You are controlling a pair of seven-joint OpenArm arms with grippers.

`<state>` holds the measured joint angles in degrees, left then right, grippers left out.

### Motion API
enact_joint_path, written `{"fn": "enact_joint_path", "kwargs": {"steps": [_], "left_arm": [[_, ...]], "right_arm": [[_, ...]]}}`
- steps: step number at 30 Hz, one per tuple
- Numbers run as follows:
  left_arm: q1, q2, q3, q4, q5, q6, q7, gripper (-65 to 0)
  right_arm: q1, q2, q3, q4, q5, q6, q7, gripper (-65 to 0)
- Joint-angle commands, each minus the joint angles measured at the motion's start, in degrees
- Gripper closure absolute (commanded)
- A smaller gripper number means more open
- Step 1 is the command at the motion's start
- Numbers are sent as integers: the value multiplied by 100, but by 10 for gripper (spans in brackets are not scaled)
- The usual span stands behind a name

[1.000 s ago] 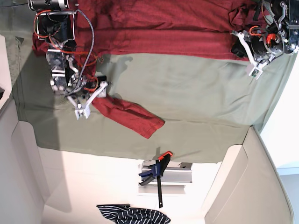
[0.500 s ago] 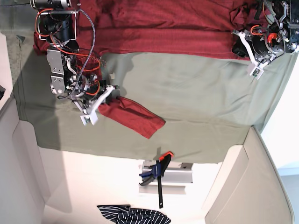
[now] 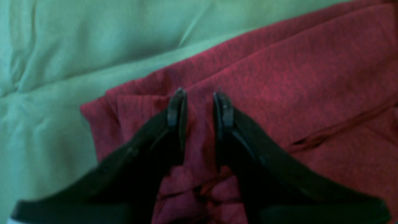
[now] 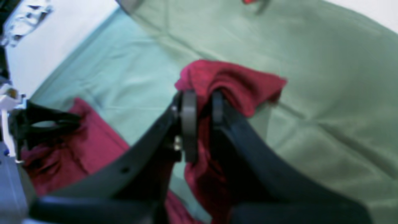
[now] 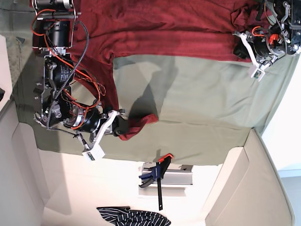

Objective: Fold the T-shirt properly
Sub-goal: 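Lift the sleeve with the right gripper and fold it onto the shirt body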

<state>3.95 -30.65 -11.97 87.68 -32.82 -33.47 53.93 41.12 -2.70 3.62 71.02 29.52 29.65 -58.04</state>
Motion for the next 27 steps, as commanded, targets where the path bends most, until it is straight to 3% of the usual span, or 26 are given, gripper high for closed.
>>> {"fn": "enact_joint_path", "kwargs": {"steps": [1,7,15,27], "left_arm": [[-74,-127,-48,70,-26,-20,-101,-183],[-74,-125,-48,66,-15,-20,-103,-183],[-72,-125,-48,63,-13,-20,-98,-183],[24,-125,-48,52,-11,-20,-103,-183]], "right_arm": [[181,-4,-22,90,186,85,4,0],[-328,-7,-446,549,450,85,-247,0],[-1829,-31,-1233,1976,125,83,-326,0],[-3689,-31,-1318,3934,-50,83,-190,0]]}}
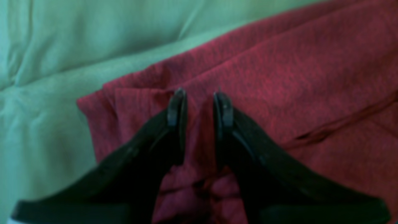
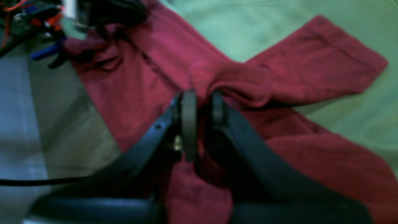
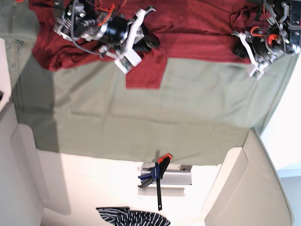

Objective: Fold the T-shirt properly
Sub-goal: 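Lift the sleeve with the right gripper and fold it onto the shirt body, then press the right gripper onto the folded sleeve and smooth it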

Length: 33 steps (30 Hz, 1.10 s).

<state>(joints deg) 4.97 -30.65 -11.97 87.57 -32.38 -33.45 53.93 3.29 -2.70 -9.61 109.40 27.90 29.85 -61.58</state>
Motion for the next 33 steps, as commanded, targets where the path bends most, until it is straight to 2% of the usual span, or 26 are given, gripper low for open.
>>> {"fn": "enact_joint_path", "kwargs": {"steps": [1,11,17,25,30,33], "left_arm": [[-74,-125,-48,63,-52,-22,-101,-183],[-17,-125,-48,57,-57,-24,-127,-183],[-17,-125,-48,57,-57,-22,-146,-183],[-17,-125,-48,57,-57,-24,-142,-183],[-17,-125,-48,57,-57,-22,-142,-183],[-15,-125,-48,57,-59,-22,-142,-183]], "right_arm": [[-24,-31,4,256,61,63,184,0],[-1259,-28,4,1652,-39,61,450,0],[-1687,-28,-81,1910,-120,61,597,0],[-1705,-46,-704,1847,-1078,-68,1335,0],[-1567,-376,-1178,1569,-1797,-310,1554,0],[-1346,-544,-1349,1165,-2028,-310,1580,0]]}}
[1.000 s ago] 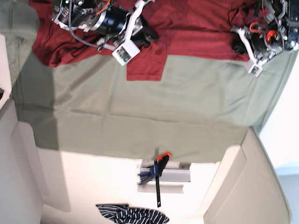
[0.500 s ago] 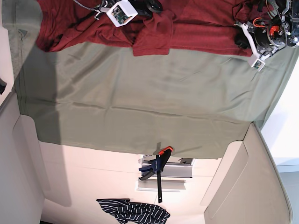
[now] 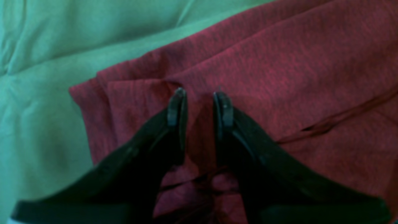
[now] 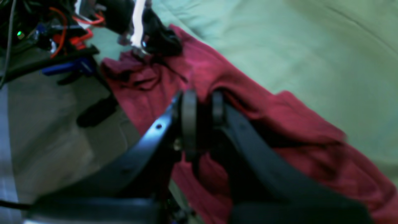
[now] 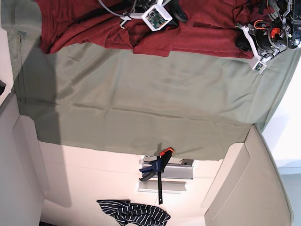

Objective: Fold the T-shirt properly
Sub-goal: 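Press the right gripper onto the folded sleeve and smooth it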

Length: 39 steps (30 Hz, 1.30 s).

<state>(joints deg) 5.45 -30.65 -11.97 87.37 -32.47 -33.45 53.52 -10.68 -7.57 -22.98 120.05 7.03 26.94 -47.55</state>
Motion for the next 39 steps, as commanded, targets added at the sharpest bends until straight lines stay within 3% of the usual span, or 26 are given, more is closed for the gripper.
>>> {"fn": "enact_joint_path", "kwargs": {"steps": [1,11,15,16,18,19,20,28,30,33,36,39], "left_arm": [[-63,-125,-48,76,-50,-22,-98,-183],[-52,-125,-48,76,-50,-22,-107,-183],[-52,-125,-48,76,-46,-22,-122,-183],[-52,-125,-48,76,-46,-22,-120,-183],[-52,-125,-48,76,-42,-24,-122,-183],[-52,-125,-48,76,-24,-24,-122,-183],[-52,-127,-48,76,35,-24,-122,-183],[-50,-131,-48,76,269,-20,-138,-183],[-48,-133,-48,76,275,-20,-98,-183],[-33,-131,-48,76,271,-22,-98,-183],[-35,-127,-48,76,236,-20,-105,-183],[-33,-125,-48,76,184,-22,-105,-183]], "right_arm": [[133,-87,-42,-52,-22,-22,203,0],[527,-111,-50,-616,-516,-428,275,0],[527,-111,-50,-616,-535,-428,251,0],[527,-111,-50,-616,-533,-426,251,-48],[527,-111,-50,-616,-533,-426,267,-291],[529,-111,-50,-616,-533,-426,280,-374],[531,-111,-50,-616,-531,-426,282,-407],[981,-114,-50,-616,-212,-472,302,-405],[1093,-114,-50,-619,-398,-767,302,-405],[1121,-114,11,-789,-872,-1550,286,-377],[1123,-114,234,-1268,-581,-1893,271,-307],[1095,-114,450,-1615,-404,-2190,186,-296]]}}
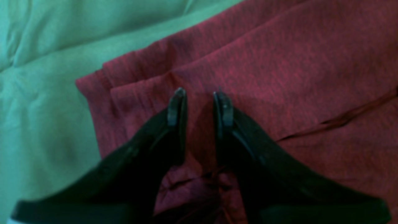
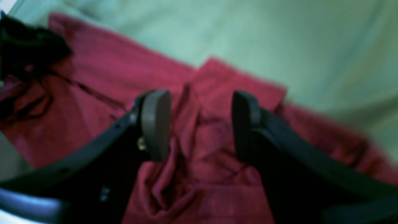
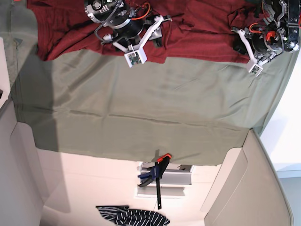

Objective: Fold the T-shirt properly
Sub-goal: 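Press the right gripper onto the folded sleeve and smooth it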

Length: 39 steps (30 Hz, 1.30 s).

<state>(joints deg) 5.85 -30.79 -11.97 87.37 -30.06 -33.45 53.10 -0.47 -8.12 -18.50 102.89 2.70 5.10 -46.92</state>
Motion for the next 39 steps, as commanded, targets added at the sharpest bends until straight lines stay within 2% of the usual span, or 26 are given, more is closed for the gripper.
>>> {"fn": "enact_joint_path", "kwargs": {"steps": [1,4,16,20,24,29,35,39], "left_arm": [[-74,-111,-48,76,-55,-20,-63,-183],[-74,-111,-48,76,-55,-20,-68,-183],[-74,-111,-48,76,-55,-20,-146,-183],[-74,-109,-48,76,-57,-20,-151,-183],[-74,-68,-48,76,-55,-22,-170,-183],[-74,157,-48,76,-55,-22,-168,-183],[-74,356,-48,76,-55,-22,-173,-183],[-76,363,-48,76,-52,-22,-192,-183]], "right_arm": [[61,-59,70,44,31,-111,125,-296],[4,-57,216,-4,66,-238,125,-294],[-192,-59,684,-68,166,-243,354,-294],[-140,-59,1069,-291,529,-225,533,-294],[122,-57,1255,-743,793,-79,621,-294],[551,-57,1255,-1408,960,66,640,-294],[675,-57,1250,-1532,1130,170,638,-294],[675,-59,1248,-1532,1432,487,636,-294]]}}
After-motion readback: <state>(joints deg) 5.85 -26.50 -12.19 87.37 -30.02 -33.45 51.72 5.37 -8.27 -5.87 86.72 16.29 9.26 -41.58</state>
